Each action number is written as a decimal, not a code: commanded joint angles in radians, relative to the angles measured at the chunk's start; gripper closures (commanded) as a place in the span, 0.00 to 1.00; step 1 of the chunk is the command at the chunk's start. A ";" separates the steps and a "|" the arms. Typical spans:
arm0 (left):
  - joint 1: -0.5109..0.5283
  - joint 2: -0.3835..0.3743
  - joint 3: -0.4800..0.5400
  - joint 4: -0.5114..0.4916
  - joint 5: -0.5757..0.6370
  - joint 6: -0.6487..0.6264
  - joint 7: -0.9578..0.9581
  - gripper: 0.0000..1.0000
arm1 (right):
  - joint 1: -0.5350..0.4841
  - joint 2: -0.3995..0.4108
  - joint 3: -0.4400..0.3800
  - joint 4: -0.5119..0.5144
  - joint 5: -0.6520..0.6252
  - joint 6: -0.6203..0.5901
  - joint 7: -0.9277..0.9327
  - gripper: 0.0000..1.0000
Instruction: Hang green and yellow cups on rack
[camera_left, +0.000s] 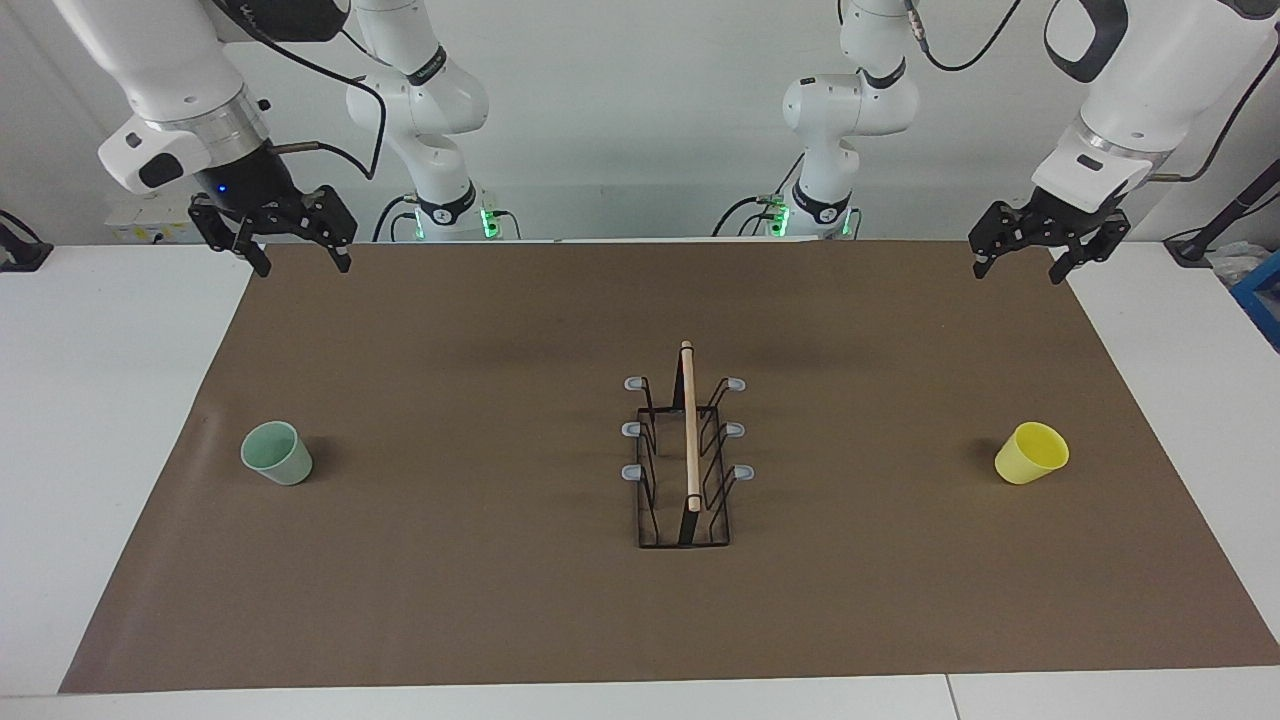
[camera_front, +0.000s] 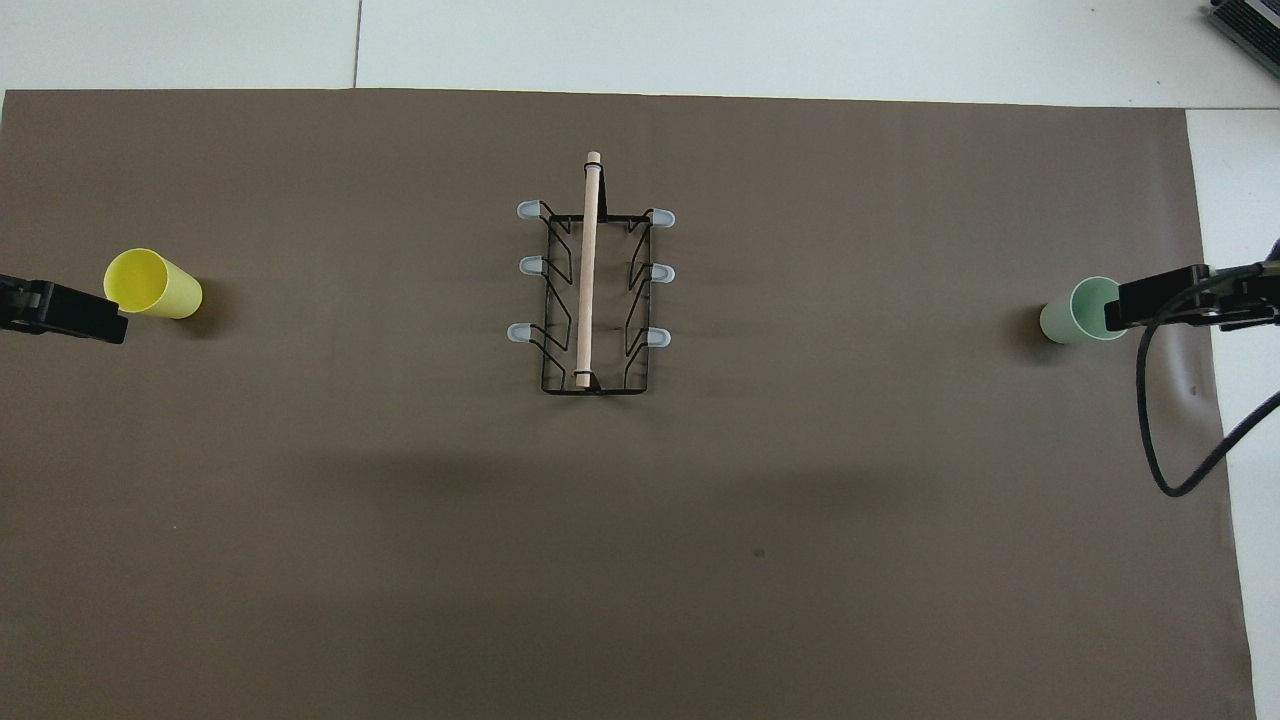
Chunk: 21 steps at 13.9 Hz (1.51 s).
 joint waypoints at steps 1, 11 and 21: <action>0.013 -0.018 -0.003 -0.013 0.007 0.006 -0.016 0.00 | -0.007 0.009 0.002 0.014 -0.016 -0.016 -0.023 0.00; 0.004 0.112 0.091 0.106 -0.100 -0.050 -0.182 0.00 | -0.015 0.004 -0.010 0.011 -0.039 -0.030 -0.058 0.00; 0.001 0.340 0.251 0.259 -0.334 -0.032 -0.775 0.05 | 0.004 0.026 -0.007 -0.024 -0.116 -0.020 -0.073 0.00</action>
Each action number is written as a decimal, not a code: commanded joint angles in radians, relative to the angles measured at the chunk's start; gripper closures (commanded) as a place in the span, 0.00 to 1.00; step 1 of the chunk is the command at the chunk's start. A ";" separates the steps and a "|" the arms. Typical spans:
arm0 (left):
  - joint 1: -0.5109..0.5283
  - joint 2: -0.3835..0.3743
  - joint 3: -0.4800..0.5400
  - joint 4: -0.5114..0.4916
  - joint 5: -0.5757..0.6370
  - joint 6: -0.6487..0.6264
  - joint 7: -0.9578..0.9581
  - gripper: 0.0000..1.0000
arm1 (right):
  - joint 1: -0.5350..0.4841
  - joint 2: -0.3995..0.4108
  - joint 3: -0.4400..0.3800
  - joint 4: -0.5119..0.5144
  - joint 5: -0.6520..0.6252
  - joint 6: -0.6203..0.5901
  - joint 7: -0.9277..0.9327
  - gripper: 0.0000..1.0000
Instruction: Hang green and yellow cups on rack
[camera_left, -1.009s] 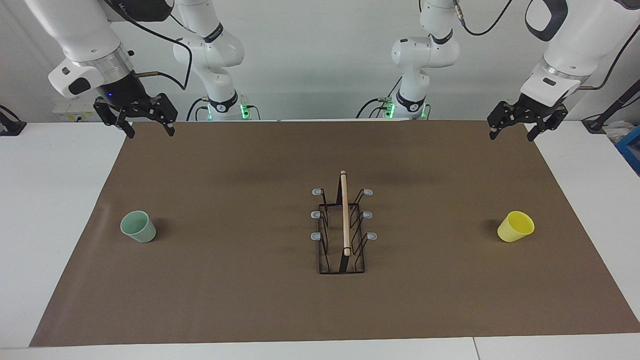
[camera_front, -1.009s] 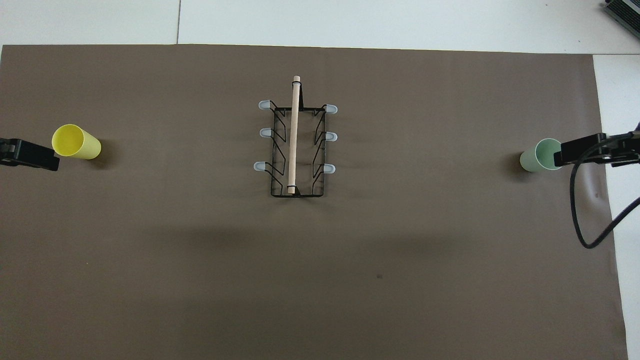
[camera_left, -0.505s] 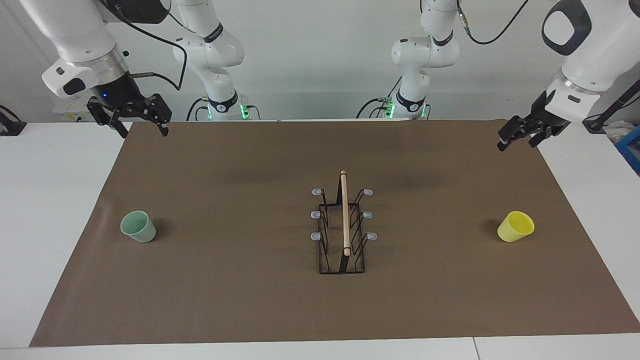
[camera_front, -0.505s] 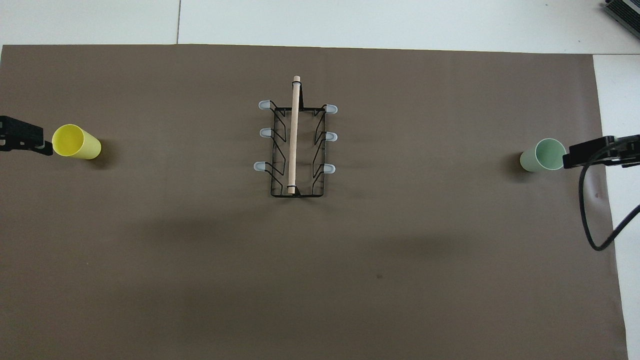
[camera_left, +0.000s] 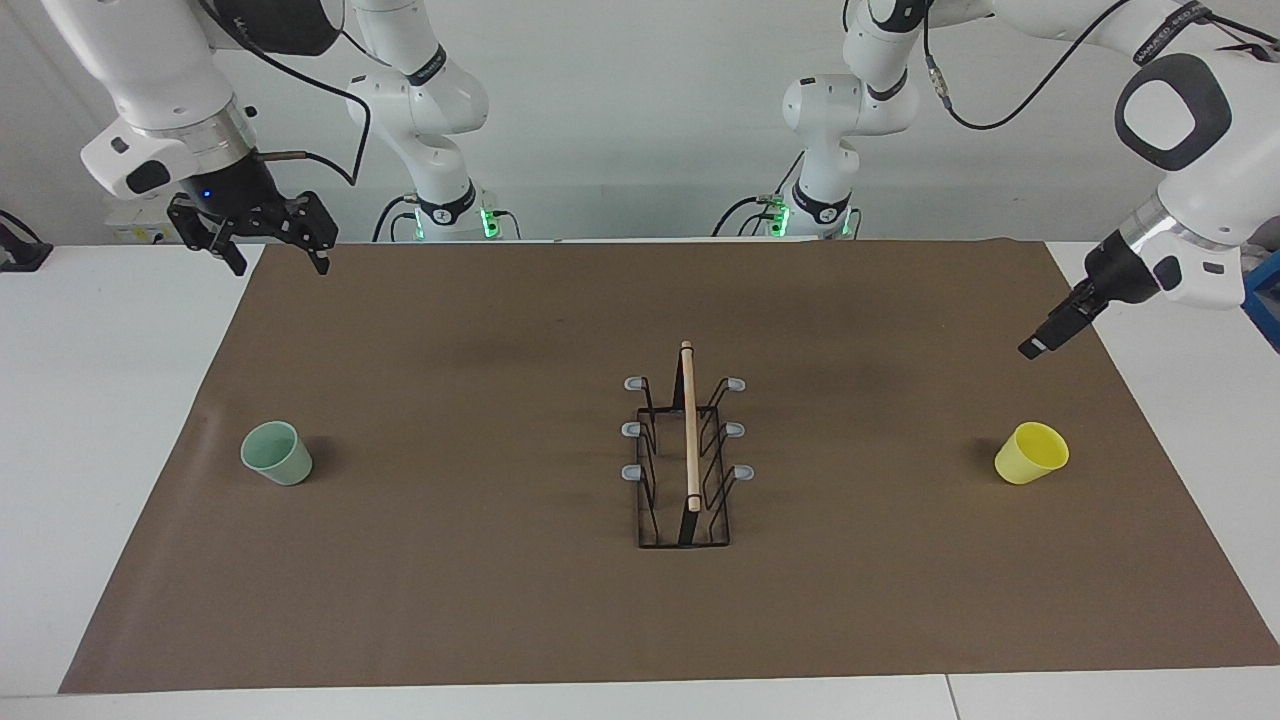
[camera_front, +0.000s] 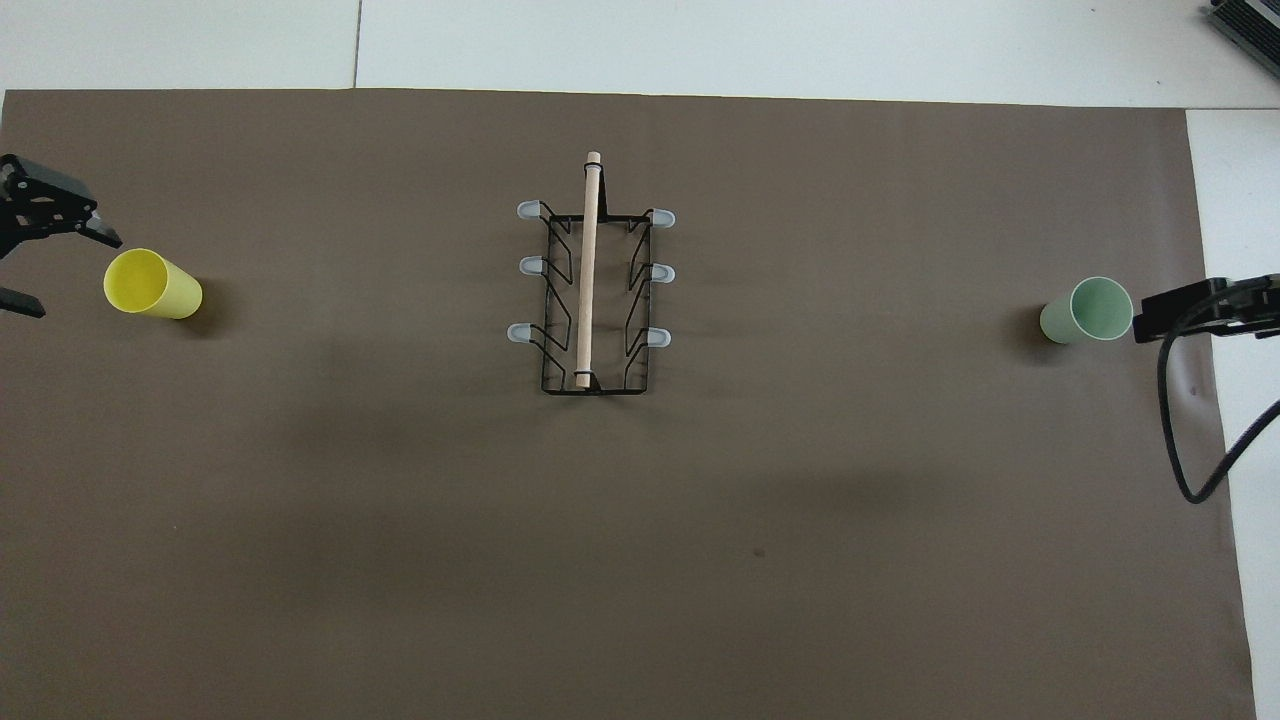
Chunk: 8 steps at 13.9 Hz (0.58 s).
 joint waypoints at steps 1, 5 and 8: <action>-0.001 0.106 0.084 0.091 -0.108 -0.018 -0.108 0.05 | 0.004 0.034 0.005 -0.017 -0.035 0.005 -0.035 0.00; 0.014 0.238 0.135 0.183 -0.182 -0.003 -0.246 0.04 | 0.005 0.066 0.011 -0.058 -0.058 0.054 -0.093 0.00; 0.089 0.348 0.132 0.268 -0.284 0.004 -0.378 0.04 | 0.056 0.078 0.016 -0.136 -0.168 0.134 -0.211 0.00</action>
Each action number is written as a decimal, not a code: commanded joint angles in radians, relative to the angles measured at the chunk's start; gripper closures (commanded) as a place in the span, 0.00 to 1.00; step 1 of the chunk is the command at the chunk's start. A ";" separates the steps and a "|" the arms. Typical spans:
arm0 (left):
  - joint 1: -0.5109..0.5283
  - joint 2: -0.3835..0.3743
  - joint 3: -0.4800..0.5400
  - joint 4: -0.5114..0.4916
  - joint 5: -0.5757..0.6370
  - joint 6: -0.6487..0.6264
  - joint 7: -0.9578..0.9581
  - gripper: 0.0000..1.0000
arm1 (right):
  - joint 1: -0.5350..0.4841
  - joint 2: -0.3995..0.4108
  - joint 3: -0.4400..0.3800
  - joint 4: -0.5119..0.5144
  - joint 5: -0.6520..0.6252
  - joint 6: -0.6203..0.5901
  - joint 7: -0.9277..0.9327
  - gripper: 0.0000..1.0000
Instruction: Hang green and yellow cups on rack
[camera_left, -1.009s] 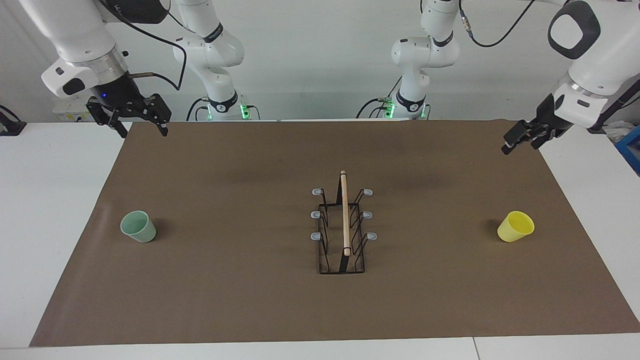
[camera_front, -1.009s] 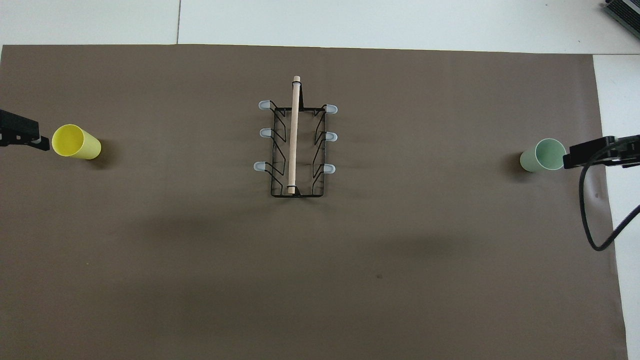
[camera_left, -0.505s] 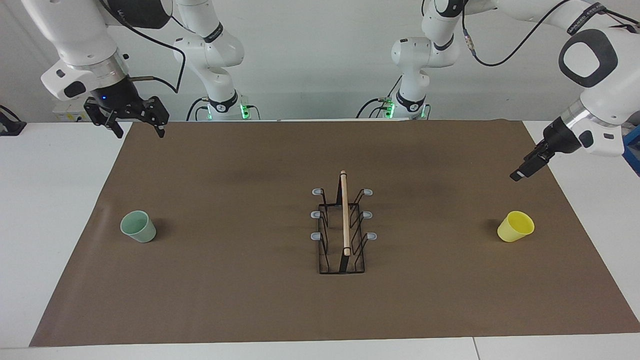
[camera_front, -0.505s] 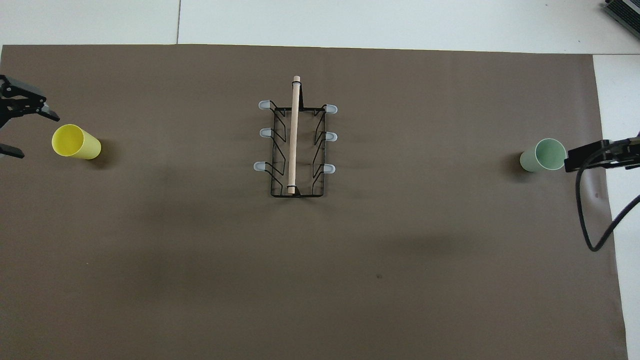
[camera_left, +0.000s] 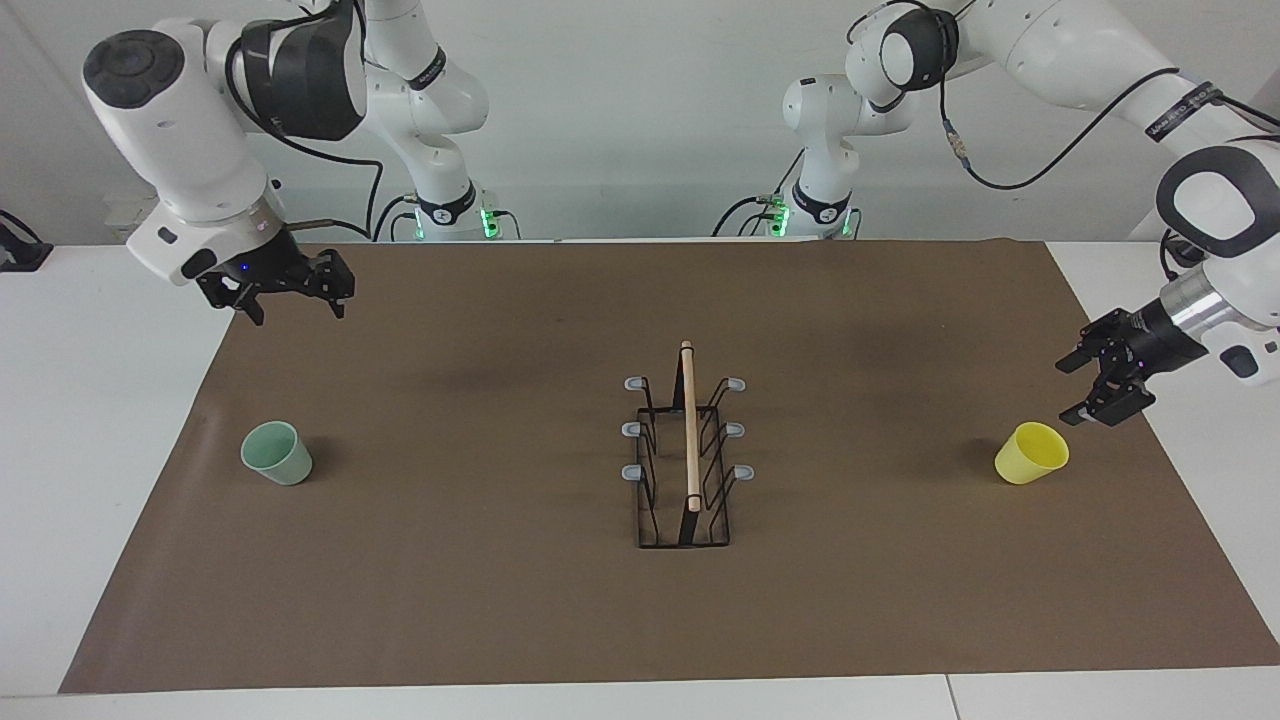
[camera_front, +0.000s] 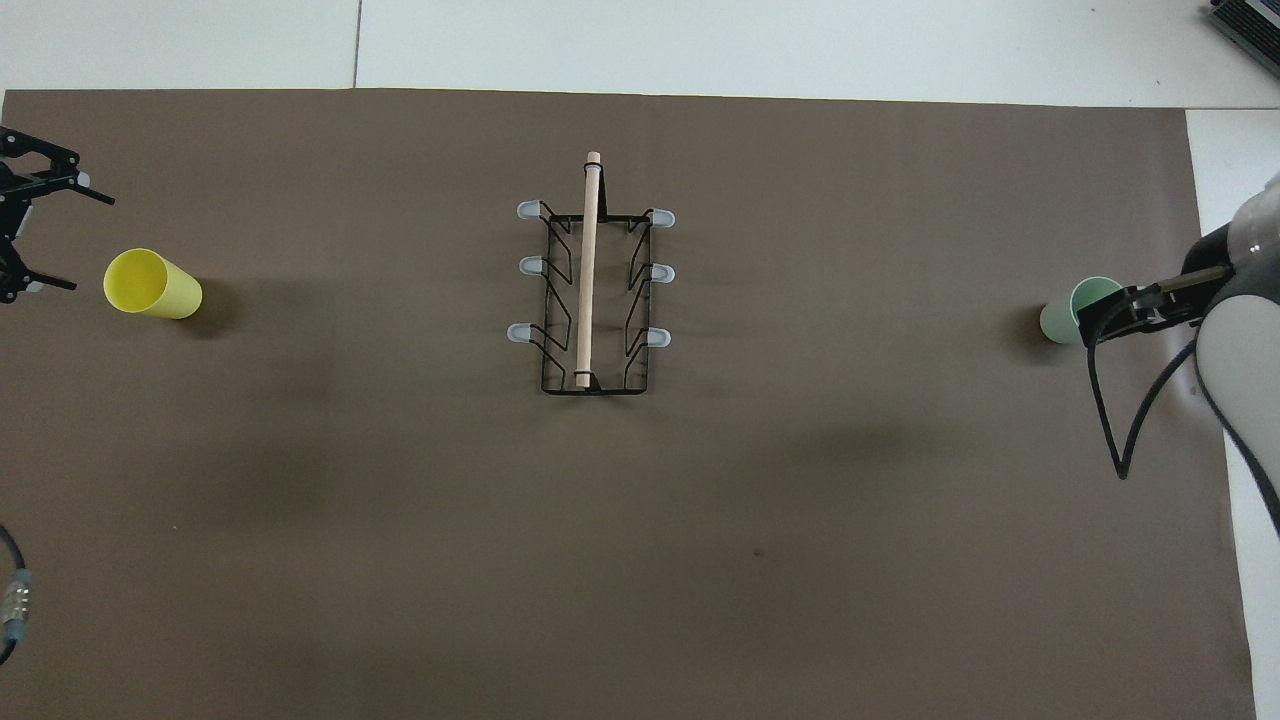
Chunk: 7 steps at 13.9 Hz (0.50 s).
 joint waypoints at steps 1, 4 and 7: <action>0.079 0.118 0.004 0.112 -0.102 -0.009 -0.096 0.04 | 0.058 0.013 0.006 -0.066 -0.126 0.049 -0.104 0.00; 0.123 0.174 0.003 0.120 -0.138 0.003 -0.124 0.04 | 0.064 0.036 0.006 -0.099 -0.204 0.084 -0.260 0.00; 0.156 0.204 0.006 0.120 -0.187 0.017 -0.139 0.03 | 0.094 0.036 0.006 -0.141 -0.293 0.111 -0.475 0.00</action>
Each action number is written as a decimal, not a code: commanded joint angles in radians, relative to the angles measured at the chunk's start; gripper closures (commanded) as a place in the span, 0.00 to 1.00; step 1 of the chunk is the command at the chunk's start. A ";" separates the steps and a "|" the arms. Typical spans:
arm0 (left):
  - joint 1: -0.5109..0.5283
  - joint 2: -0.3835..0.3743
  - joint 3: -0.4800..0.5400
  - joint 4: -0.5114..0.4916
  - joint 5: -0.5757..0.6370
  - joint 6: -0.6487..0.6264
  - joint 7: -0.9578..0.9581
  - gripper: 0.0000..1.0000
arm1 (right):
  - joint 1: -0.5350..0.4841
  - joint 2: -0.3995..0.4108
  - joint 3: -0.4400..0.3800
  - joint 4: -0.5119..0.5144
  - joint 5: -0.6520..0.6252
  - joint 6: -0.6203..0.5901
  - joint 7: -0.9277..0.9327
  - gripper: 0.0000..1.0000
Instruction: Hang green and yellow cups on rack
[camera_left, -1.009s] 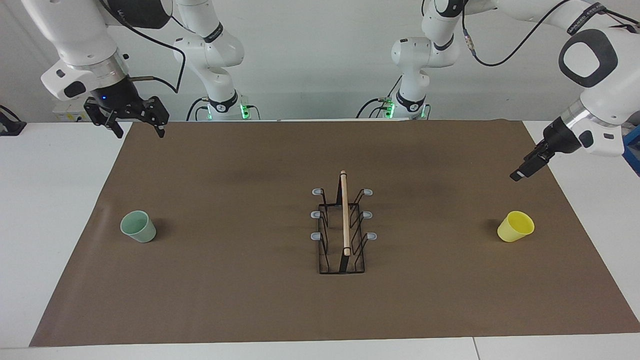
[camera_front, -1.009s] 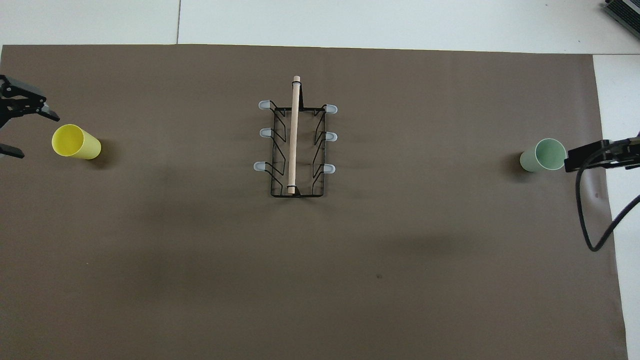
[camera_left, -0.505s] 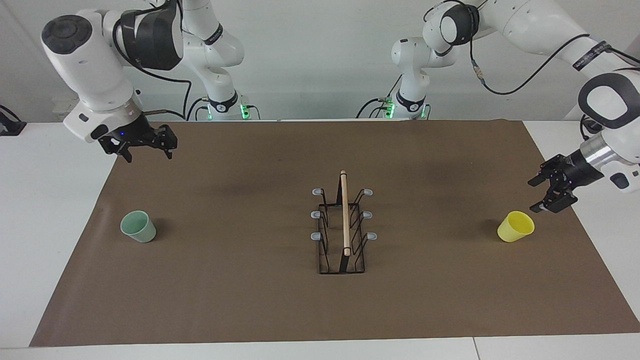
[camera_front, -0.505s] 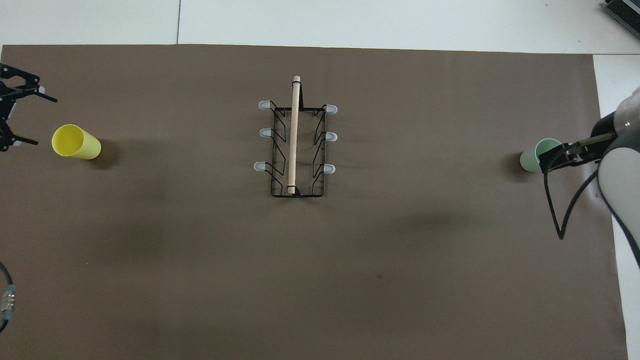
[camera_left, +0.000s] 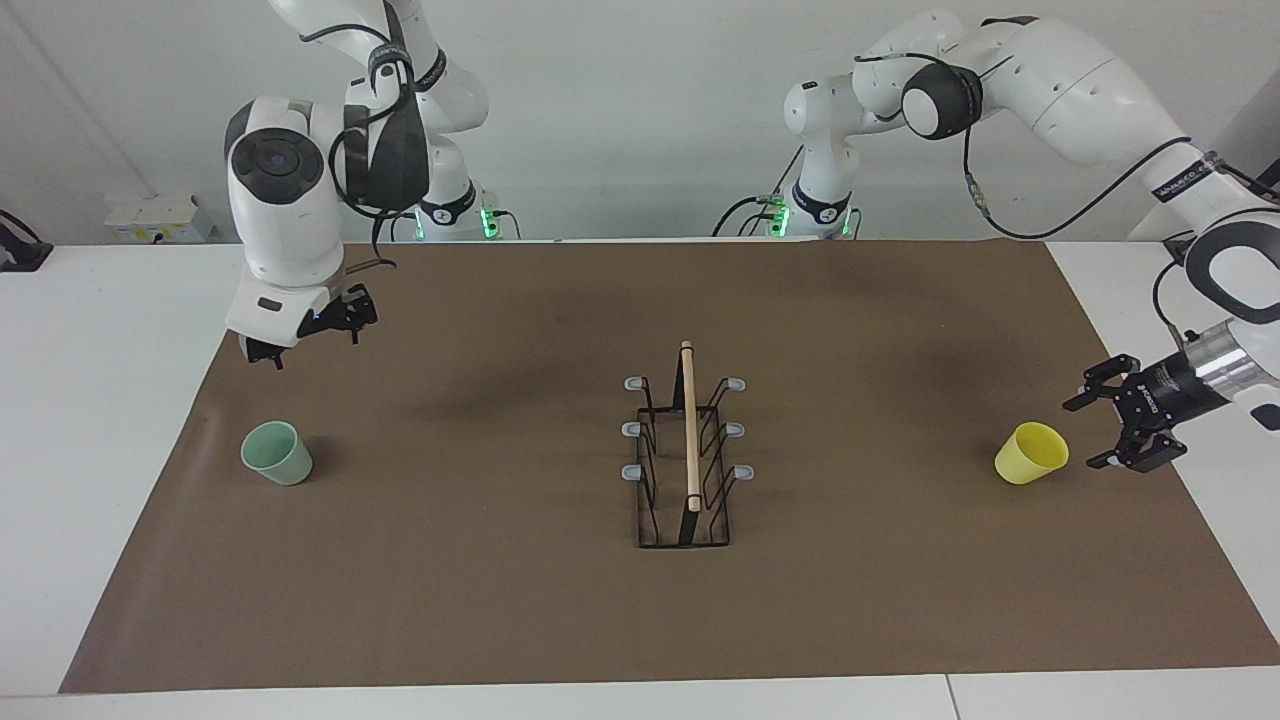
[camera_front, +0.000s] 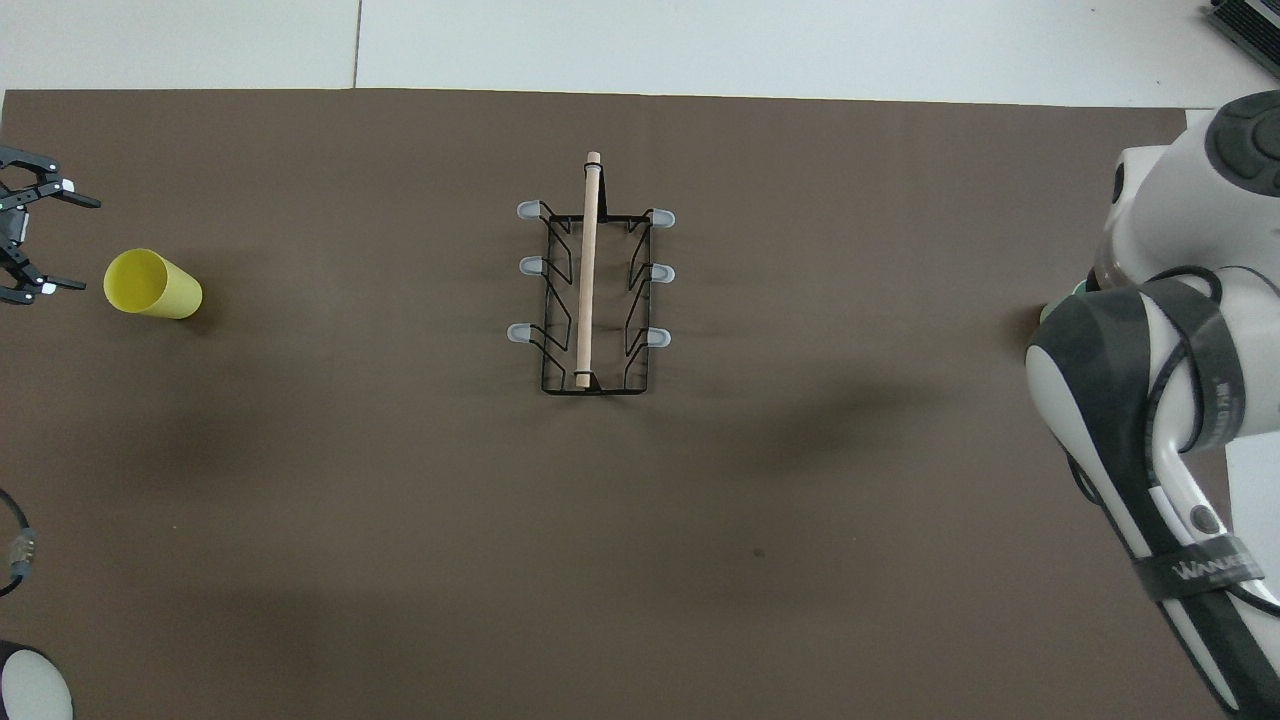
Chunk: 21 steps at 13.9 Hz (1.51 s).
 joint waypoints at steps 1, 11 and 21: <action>0.034 0.065 0.003 0.050 -0.034 0.002 -0.041 0.02 | 0.013 -0.020 -0.001 -0.063 -0.088 0.030 -0.254 0.00; 0.149 0.046 -0.063 -0.091 -0.172 0.020 -0.076 0.00 | 0.071 0.023 -0.001 -0.151 -0.455 0.117 -0.644 0.00; 0.148 0.053 -0.063 -0.209 -0.218 0.120 -0.031 0.00 | 0.077 0.115 -0.001 -0.255 -0.697 0.257 -0.484 0.00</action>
